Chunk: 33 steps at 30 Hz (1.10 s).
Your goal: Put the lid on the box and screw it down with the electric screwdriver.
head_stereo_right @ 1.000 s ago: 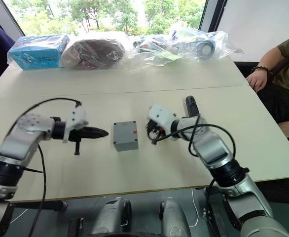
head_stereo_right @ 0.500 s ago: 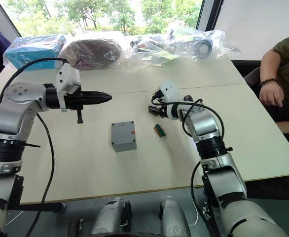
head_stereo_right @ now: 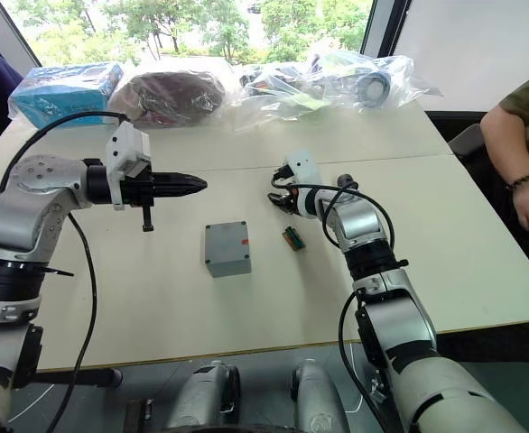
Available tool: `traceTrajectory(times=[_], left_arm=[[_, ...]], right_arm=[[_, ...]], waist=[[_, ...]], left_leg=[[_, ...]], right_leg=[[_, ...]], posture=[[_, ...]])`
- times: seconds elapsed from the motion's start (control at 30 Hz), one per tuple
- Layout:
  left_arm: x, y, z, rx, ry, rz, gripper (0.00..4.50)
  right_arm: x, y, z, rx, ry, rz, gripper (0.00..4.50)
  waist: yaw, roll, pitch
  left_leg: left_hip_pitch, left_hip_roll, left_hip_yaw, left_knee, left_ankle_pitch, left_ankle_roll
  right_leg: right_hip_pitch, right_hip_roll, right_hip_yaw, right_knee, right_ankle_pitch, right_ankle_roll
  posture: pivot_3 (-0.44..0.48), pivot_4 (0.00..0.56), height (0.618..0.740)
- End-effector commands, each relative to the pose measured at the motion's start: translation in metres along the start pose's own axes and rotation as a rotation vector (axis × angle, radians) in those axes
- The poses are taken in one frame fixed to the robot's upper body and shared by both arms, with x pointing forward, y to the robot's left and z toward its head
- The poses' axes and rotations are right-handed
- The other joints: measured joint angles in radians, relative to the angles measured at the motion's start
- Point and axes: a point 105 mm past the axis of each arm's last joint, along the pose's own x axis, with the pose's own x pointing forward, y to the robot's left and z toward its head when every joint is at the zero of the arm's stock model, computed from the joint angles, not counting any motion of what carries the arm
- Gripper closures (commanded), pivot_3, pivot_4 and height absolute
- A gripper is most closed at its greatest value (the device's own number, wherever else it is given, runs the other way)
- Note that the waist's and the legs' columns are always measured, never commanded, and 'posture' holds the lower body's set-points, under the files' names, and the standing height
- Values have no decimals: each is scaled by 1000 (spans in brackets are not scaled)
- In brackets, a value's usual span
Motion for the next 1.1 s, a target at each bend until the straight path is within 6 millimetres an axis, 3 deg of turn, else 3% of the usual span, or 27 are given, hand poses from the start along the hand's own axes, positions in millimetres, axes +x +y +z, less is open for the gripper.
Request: traceTrajectory(times=[0.03, 0.57, 0.7, 0.8, 1.0, 1.1], left_arm=[[-4, -3, 7, 30, -8, 0, 4500], [-3, -5, 4, 21, -4, -4, 4500], [-3, -5, 4, 22, -3, -5, 4500], [-3, -5, 4, 21, -3, -5, 4500], [-3, -6, 3, 18, -4, -7, 4500], [-4, -6, 3, 17, -1, -5, 4500]], right_arm=[[0, 2, 17, -8, -60, 12, 2015], [3, 5, 6, 2, -25, 24, 2015], [4, 5, 5, 2, -22, 25, 3150], [4, 4, 2, -4, -6, 20, 4470], [3, 5, 5, -3, -12, 23, 4470], [-4, 3, 15, -6, -36, 25, 4470]], waist=[[0, 0, 0], [0, 0, 0], [0, 0, 0], [0, 0, 0], [0, 0, 0], [0, 0, 0]], left_leg=[[0, 0, 0, 0, 0, 0], [0, 0, 0, 0, 0, 0], [0, 0, 0, 0, 0, 0], [0, 0, 0, 0, 0, 0], [0, 0, 0, 0, 0, 0], [0, 0, 0, 0, 0, 0]], right_leg=[[0, 0, 0, 0, 0, 0], [0, 0, 0, 0, 0, 0], [0, 0, 0, 0, 0, 0], [0, 0, 0, 0, 0, 0], [0, 0, 0, 0, 0, 0], [0, 0, 0, 0, 0, 0]], posture=[[0, 150, 740], [0, 150, 740], [0, 150, 740], [0, 150, 740], [0, 150, 740], [0, 150, 740]])
